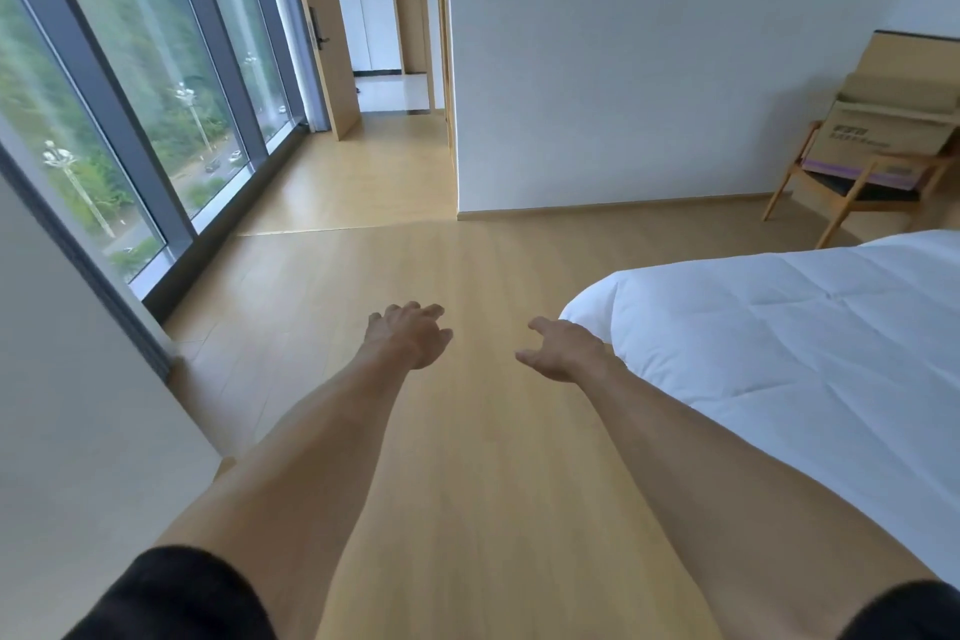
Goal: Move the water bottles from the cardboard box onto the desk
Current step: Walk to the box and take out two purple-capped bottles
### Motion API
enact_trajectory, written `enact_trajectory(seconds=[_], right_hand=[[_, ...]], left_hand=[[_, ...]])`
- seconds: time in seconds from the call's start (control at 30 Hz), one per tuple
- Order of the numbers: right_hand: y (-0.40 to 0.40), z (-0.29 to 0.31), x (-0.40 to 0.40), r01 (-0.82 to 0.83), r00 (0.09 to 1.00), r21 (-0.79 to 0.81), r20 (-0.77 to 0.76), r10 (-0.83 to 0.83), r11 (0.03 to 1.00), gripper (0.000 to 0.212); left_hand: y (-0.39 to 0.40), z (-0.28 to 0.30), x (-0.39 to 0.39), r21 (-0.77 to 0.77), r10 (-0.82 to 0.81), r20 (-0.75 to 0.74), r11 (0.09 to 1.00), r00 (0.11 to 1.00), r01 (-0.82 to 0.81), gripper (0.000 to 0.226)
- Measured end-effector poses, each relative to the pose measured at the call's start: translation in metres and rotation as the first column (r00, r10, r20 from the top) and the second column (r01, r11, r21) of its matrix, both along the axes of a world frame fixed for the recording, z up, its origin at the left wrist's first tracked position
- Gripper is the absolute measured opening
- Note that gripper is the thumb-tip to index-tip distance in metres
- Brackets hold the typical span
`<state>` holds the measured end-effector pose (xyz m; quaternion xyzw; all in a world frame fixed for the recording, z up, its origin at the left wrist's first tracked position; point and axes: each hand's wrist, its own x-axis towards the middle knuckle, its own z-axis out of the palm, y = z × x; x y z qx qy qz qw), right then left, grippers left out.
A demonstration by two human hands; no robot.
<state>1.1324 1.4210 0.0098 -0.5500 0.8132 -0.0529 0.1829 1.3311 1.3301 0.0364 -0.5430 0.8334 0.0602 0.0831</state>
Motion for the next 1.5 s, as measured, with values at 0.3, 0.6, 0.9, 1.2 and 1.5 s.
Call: enact_trajectory(seconds=[0.3, 0.6, 0.9, 1.2, 1.5], right_hand=[[-0.091, -0.004, -0.092, 0.113, 0.993, 0.017, -0.021, -0.113, 0.993, 0.065], [-0.236, 0.009, -0.175, 0.275, 0.961, 0.051, -0.031, -0.274, 0.96, 0.059], [-0.386, 0.021, -0.232, 0.3, 0.953, 0.098, -0.074, -0.293, 0.949, 0.038], [-0.501, 0.004, -0.288, 0.335, 0.942, 0.045, -0.039, -0.333, 0.941, 0.063], [-0.668, -0.002, -0.385, 0.282, 0.959, 0.028, -0.03, -0.282, 0.959, 0.065]], left_hand=[[-0.12, -0.017, -0.102, 0.014, -0.12, -0.017, 0.993, 0.993, 0.12, 0.053], [-0.291, -0.011, -0.204, 0.025, -0.259, -0.073, 0.965, 0.963, 0.261, 0.053], [-0.449, -0.005, -0.267, 0.031, -0.321, -0.094, 0.945, 0.942, 0.325, 0.055], [-0.566, -0.012, -0.324, 0.024, -0.31, -0.068, 0.95, 0.948, 0.312, 0.056], [-0.714, 0.0, -0.418, -0.006, -0.254, -0.02, 0.967, 0.967, 0.253, 0.057]])
